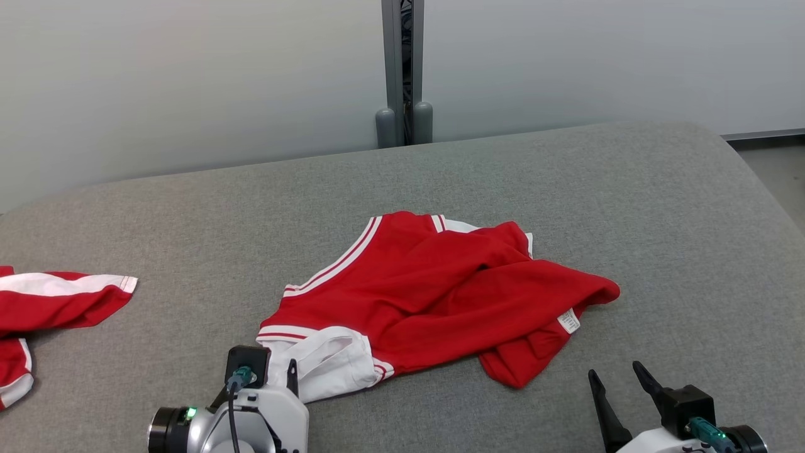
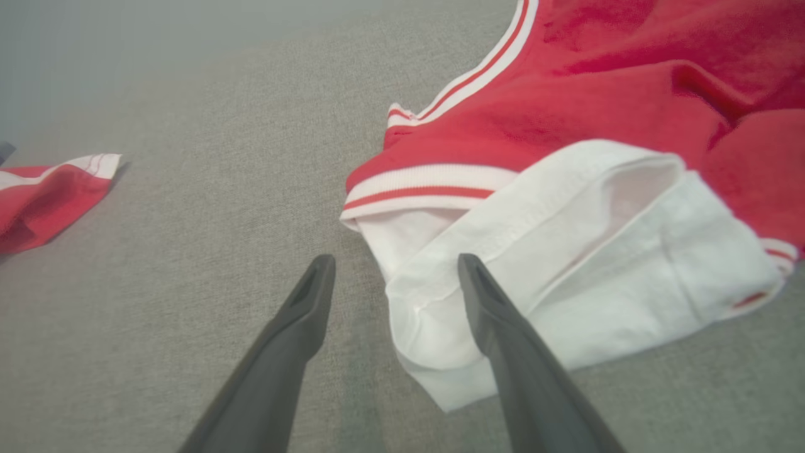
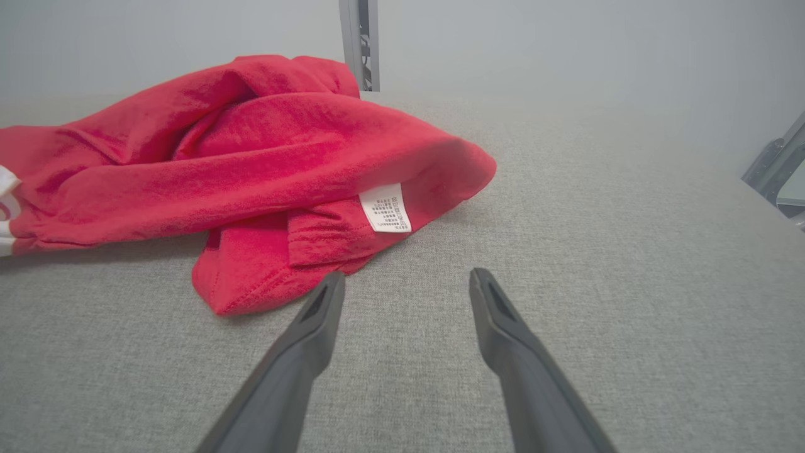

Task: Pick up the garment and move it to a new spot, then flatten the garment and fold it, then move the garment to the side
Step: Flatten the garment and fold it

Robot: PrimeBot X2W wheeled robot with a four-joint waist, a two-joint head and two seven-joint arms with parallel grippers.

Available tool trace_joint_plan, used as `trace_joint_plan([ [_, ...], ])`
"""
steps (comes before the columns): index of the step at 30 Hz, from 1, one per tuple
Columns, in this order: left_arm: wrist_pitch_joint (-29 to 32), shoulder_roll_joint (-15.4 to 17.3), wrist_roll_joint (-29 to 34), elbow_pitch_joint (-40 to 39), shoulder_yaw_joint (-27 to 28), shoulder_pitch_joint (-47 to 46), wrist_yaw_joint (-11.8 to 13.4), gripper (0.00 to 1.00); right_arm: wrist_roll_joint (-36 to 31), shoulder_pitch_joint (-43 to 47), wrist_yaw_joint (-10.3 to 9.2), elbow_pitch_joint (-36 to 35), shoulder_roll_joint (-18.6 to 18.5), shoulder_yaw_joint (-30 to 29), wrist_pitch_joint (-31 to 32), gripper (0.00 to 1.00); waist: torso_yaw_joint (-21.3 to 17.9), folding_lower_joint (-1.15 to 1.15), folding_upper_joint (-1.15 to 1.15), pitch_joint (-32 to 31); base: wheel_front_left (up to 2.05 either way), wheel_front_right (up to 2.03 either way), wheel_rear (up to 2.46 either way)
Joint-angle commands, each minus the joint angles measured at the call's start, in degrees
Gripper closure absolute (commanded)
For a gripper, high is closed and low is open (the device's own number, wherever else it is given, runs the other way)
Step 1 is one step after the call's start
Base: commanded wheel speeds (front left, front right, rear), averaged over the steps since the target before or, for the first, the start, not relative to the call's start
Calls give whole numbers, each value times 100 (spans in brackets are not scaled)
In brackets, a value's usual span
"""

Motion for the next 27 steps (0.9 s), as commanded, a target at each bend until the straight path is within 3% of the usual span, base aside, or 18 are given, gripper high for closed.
trace_joint_plan([
  [1, 17, 30, -87, -35, 43, 102, -11, 0, 31, 37, 2, 6, -45, -13, -25, 0, -9, 0, 0, -14, 0, 0, 0],
  [6, 271, 30, -273, -156, 71, 390, -47, 0, 31, 58, 2, -3, -31, -38, -25, 0, -1, 0, 0, -58, 0, 0, 0],
  [7, 306, 25, -321, -196, 68, 429, -90, 17, 37, 65, 2, -9, -28, -41, -25, 0, 11, 0, 0, -62, 0, 0, 0],
  [8, 313, 24, -351, -246, 55, 463, -116, 53, 40, 67, 2, -18, -28, -50, -25, 0, 26, 0, 0, -64, 0, 0, 0],
  [9, 310, 27, -364, -279, 45, 495, -130, 62, 40, 67, 2, -24, -29, -52, -25, 0, 39, 0, 0, -64, 0, 0, 0],
  [10, 291, 43, -361, -304, 36, 525, -139, 93, 36, 64, 2, -24, -34, -35, -25, 0, 51, 0, 0, -64, 0, 0, 0],
  [11, 258, 45, -390, -343, 45, 543, -153, 100, 37, 61, 2, -24, -37, -23, -25, 0, 64, 0, 0, -65, 0, 0, 0],
  [18, -150, 144, -432, -569, 119, 640, -85, 100, 46, 67, 2, 0, -70, -1, -25, 0, 172, 0, 0, -73, 0, 0, 0],
  [27, -1098, 473, -515, -1299, 551, 861, 226, 100, 84, 97, 2, 35, -49, -4, -24, 0, 311, 0, 0, -107, 0, 0, 0],
])
